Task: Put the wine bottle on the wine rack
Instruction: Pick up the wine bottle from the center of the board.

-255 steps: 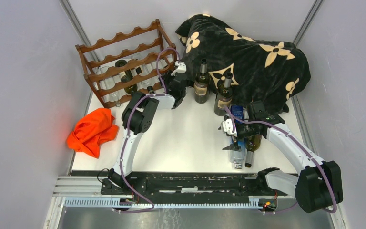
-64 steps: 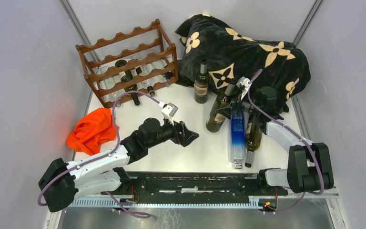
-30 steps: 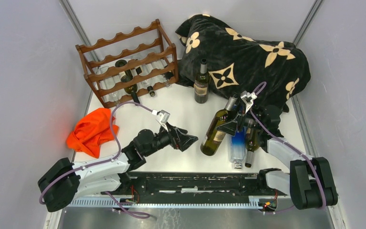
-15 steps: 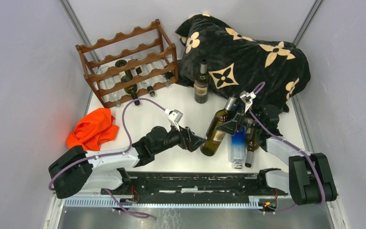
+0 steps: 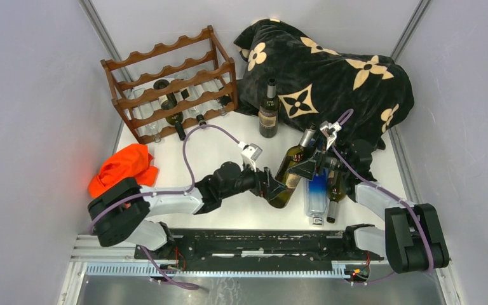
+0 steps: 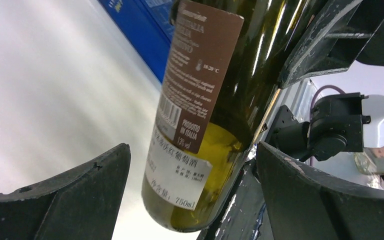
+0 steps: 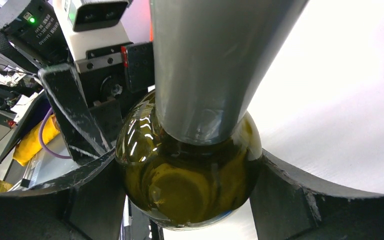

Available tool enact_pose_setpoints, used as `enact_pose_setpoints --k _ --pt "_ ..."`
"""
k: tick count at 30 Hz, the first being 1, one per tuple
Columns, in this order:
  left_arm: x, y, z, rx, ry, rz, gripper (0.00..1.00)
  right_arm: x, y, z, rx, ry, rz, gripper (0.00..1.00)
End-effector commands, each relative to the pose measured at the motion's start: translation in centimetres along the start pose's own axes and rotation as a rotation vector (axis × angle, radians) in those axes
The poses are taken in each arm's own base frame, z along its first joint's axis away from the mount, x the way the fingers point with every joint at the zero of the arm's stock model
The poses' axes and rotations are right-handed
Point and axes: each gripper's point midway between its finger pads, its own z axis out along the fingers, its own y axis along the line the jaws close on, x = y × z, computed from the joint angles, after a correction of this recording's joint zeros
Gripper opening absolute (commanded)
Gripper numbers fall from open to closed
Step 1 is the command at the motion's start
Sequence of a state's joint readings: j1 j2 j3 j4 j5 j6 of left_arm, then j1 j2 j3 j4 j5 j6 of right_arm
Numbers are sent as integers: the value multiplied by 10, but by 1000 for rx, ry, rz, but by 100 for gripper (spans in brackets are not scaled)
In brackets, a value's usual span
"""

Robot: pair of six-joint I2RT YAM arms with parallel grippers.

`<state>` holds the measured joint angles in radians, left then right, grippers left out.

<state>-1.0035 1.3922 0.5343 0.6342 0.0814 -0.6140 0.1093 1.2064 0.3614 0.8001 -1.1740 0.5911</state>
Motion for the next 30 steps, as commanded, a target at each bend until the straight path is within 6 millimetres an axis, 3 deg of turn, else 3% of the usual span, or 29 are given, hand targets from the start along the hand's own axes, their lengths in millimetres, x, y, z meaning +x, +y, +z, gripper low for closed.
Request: enact_pose_setpoints --k 1,7,10,12,14,15,16,18,21,23,30 --pt "-9 -31 19 136 -13 64 100 -18 10 1 -38 -34 -77 0" --pt "6 -24 39 133 39 61 98 -18 12 1 -52 -31 -71 0" --pt "7 -24 44 132 50 63 85 -17 13 2 -55 -28 -70 0" --pt "9 -24 46 135 63 69 68 -16 13 2 -58 -25 -64 0" --pt "9 -24 45 130 73 78 23 -16 12 2 -59 -23 -65 1" --pt "9 -22 44 119 77 86 6 -15 12 2 -59 -21 -64 6" --pt "10 -20 41 107 81 98 2 -15 11 2 -59 -17 -75 12" --pt "8 -14 32 71 82 131 2 -15 8 3 -54 6 -111 33" --pt "0 -5 15 8 80 194 2 -11 1 2 -53 69 -158 76" --pt "-1 -1 5 -17 91 222 2 -11 -1 2 -57 98 -188 96" --pt "0 12 -24 -85 117 230 2 -15 -6 -4 -55 164 -302 98"
